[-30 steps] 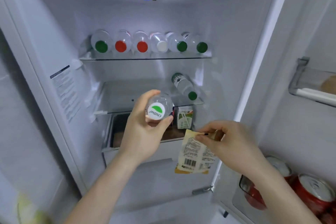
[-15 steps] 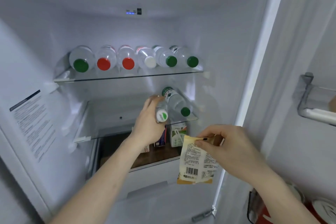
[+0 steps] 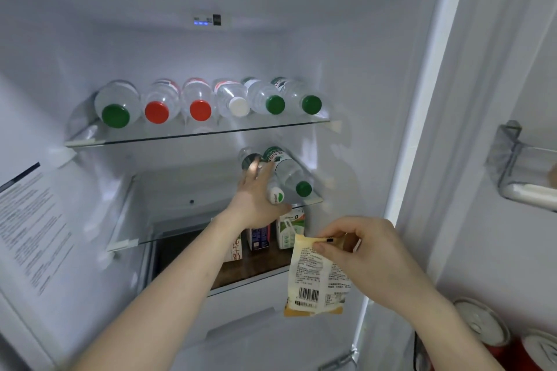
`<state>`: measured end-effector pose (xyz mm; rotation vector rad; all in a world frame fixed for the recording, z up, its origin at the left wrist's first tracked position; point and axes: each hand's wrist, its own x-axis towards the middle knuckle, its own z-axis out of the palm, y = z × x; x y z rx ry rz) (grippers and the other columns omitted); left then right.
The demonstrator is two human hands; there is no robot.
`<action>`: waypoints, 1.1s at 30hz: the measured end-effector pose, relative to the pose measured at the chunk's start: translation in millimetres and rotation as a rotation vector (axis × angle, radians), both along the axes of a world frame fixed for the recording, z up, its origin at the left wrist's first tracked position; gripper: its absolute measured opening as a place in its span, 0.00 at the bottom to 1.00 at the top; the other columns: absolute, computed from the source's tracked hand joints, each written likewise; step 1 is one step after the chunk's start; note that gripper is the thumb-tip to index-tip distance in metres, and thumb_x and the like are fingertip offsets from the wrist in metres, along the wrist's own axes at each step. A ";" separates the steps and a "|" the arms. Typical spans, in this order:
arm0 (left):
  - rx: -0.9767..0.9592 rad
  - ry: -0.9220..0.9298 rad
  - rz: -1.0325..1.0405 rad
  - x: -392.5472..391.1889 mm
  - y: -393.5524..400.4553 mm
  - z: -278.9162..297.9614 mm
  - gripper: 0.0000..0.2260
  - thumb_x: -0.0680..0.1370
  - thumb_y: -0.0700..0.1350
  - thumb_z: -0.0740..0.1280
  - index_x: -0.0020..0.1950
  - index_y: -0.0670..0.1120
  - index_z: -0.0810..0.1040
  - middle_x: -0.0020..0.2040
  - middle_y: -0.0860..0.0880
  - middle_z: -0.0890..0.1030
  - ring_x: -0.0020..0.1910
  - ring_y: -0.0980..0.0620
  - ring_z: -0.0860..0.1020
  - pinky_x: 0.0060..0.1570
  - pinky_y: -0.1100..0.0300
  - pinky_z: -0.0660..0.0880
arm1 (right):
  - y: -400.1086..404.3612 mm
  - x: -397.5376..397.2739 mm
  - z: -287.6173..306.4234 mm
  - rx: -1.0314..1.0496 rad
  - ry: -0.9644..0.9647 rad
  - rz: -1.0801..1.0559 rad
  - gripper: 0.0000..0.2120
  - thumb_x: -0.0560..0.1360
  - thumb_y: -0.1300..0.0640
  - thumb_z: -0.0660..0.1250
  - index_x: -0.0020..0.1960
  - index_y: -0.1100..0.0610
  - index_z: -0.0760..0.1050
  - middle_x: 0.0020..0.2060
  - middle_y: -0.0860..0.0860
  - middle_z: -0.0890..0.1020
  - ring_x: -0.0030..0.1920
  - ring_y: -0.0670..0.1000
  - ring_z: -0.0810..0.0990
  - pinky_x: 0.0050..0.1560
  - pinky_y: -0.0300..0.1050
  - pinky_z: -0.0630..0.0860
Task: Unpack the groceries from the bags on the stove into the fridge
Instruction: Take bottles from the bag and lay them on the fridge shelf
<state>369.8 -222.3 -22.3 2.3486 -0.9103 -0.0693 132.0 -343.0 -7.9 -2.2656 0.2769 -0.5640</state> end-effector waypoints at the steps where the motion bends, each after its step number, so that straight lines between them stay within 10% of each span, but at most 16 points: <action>1: -0.015 0.013 -0.009 0.8 1.3 -0.3 0.51 0.70 0.62 0.75 0.82 0.62 0.45 0.84 0.55 0.40 0.83 0.42 0.43 0.78 0.36 0.56 | 1.0 -1.0 -1.1 0.000 0.003 -0.003 0.03 0.74 0.48 0.78 0.43 0.40 0.85 0.38 0.39 0.84 0.38 0.43 0.79 0.36 0.37 0.76; 8: -0.160 0.020 -0.020 -10.4 17.7 -8.5 0.41 0.76 0.56 0.73 0.82 0.58 0.51 0.84 0.52 0.51 0.79 0.43 0.63 0.72 0.46 0.71 | 13.4 -19.8 -4.7 0.013 0.057 -0.054 0.03 0.74 0.48 0.77 0.44 0.39 0.85 0.40 0.35 0.83 0.41 0.39 0.79 0.36 0.33 0.75; 27: -0.277 0.008 0.041 -85.1 59.5 -9.5 0.25 0.82 0.42 0.67 0.78 0.53 0.67 0.79 0.55 0.65 0.77 0.53 0.64 0.72 0.57 0.60 | 42.1 -85.0 -20.0 0.165 -0.181 -0.100 0.06 0.73 0.54 0.79 0.44 0.44 0.87 0.41 0.40 0.86 0.43 0.46 0.83 0.41 0.33 0.75; 33: -0.407 0.076 0.041 -133.3 76.9 -3.6 0.21 0.82 0.40 0.66 0.73 0.57 0.74 0.68 0.61 0.75 0.69 0.59 0.72 0.70 0.56 0.71 | 32.3 -106.3 -15.0 0.164 -0.190 -0.034 0.06 0.73 0.55 0.79 0.43 0.44 0.87 0.38 0.42 0.86 0.40 0.48 0.83 0.40 0.34 0.74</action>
